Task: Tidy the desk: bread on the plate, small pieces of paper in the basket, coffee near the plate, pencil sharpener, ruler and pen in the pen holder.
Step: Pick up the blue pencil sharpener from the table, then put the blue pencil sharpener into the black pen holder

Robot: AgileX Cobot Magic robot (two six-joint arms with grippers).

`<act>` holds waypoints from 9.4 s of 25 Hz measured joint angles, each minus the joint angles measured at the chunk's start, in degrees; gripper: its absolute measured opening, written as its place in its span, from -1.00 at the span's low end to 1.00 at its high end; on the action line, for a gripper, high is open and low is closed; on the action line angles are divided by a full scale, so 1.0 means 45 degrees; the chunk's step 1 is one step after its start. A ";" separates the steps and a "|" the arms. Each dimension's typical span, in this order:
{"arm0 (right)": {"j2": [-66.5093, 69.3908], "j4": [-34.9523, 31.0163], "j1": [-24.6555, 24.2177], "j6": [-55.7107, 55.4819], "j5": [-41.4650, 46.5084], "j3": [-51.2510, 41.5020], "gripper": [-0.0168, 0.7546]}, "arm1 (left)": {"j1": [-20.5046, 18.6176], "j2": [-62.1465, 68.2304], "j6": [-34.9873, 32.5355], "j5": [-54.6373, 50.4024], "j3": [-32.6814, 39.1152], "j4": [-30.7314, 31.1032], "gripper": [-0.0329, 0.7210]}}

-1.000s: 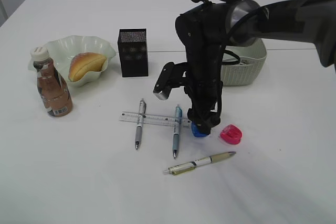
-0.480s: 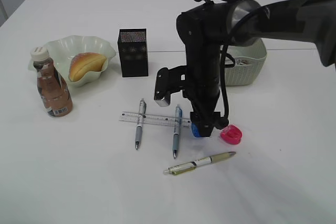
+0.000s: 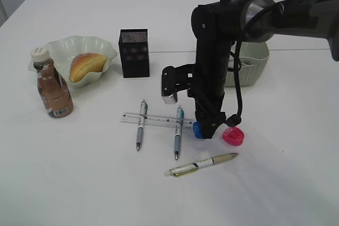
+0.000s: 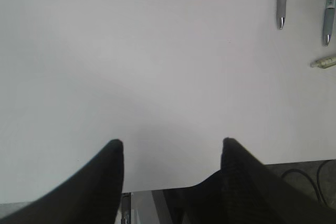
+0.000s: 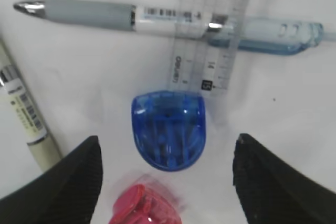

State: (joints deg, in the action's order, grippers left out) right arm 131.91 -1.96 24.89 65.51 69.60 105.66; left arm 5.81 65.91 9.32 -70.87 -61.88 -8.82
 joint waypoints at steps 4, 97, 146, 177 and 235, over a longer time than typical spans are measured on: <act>0.0000 -0.0689 0.0000 0.0785 0.0000 0.0000 0.51 | 0.0000 0.0000 0.0000 0.0000 0.0000 0.0000 0.24; 0.0668 -0.0977 -0.0311 0.1542 -0.0094 0.0047 0.50 | 0.0000 0.0000 -0.0023 0.0000 0.0000 0.0207 0.24; 0.0995 0.1014 -0.0311 -0.4207 -0.0556 0.1535 -0.16 | 0.0000 0.0000 -0.0023 0.0000 0.0000 0.0207 0.24; 0.1018 -0.2301 -0.0289 -1.3564 -0.3388 0.6092 -0.16 | 0.0000 0.0000 -0.0023 0.0000 0.0000 0.0207 0.24; 0.3260 -0.5479 -0.0841 -0.8078 -1.0883 0.6542 -0.17 | 0.0000 0.0000 -0.0023 0.0364 0.0000 0.0451 0.24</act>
State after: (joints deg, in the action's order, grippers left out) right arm 146.58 -26.61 21.11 29.16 20.63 135.10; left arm 5.81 65.91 9.21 -69.23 -61.88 -6.79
